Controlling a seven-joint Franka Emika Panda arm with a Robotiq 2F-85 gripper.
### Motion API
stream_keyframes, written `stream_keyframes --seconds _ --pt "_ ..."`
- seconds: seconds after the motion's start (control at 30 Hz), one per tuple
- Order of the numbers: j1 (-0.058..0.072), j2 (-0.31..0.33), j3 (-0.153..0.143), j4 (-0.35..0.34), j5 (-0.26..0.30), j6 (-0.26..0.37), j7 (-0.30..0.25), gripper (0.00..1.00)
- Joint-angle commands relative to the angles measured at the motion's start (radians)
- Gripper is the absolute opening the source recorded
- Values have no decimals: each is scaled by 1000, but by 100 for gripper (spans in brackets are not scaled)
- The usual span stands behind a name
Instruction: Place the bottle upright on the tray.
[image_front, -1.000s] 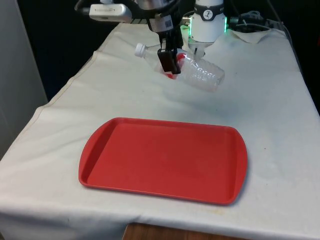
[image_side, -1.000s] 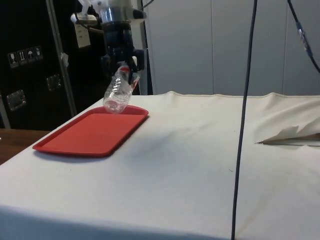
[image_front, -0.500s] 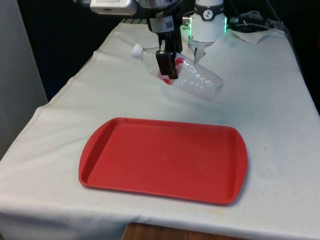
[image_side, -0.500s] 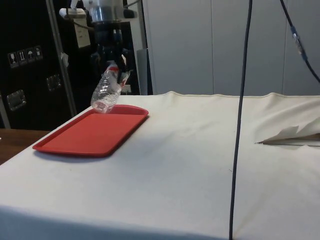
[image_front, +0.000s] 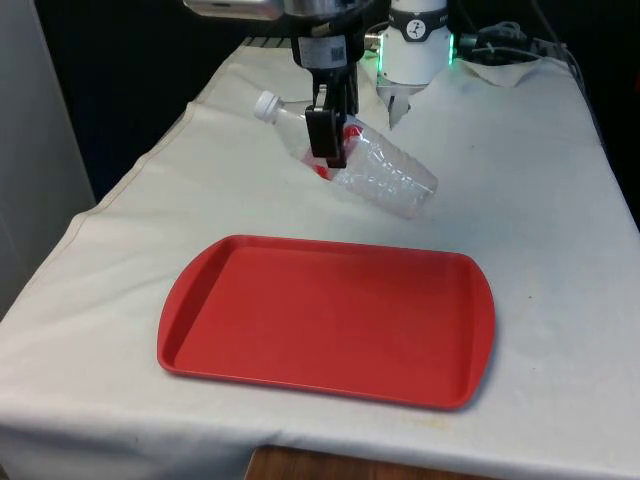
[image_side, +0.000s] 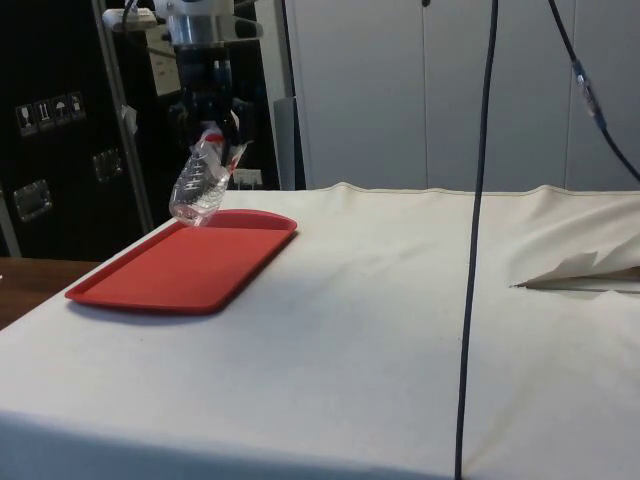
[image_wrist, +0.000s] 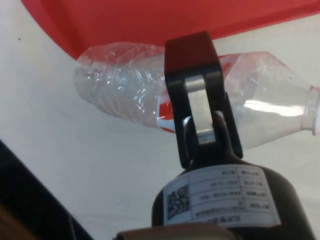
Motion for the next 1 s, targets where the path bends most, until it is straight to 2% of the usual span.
stream_keyframes --seconds 0.0,0.17,0.2,0.23,0.47,0.5,0.53,0.8,0.83,0.87,0.9,0.97 --pt "8 3 -6 -1 -10 20 15 14" --pt "12 6 -6 -2 -47 43 29 14" --pt "5 3 0 -2 -45 30 18 14" --pt "14 7 -6 -2 -62 52 36 14" --pt "20 15 -6 0 -122 88 68 14" --pt "13 12 1 -2 -114 74 53 14" --pt "21 16 -6 0 -129 92 72 14" --pt "28 22 2 2 -211 125 123 14" --pt "27 23 3 3 -220 127 129 14" --pt "19 17 12 -1 -215 116 116 14" --pt "27 23 5 3 -229 129 135 14" --pt "29 24 7 3 -249 134 148 14"
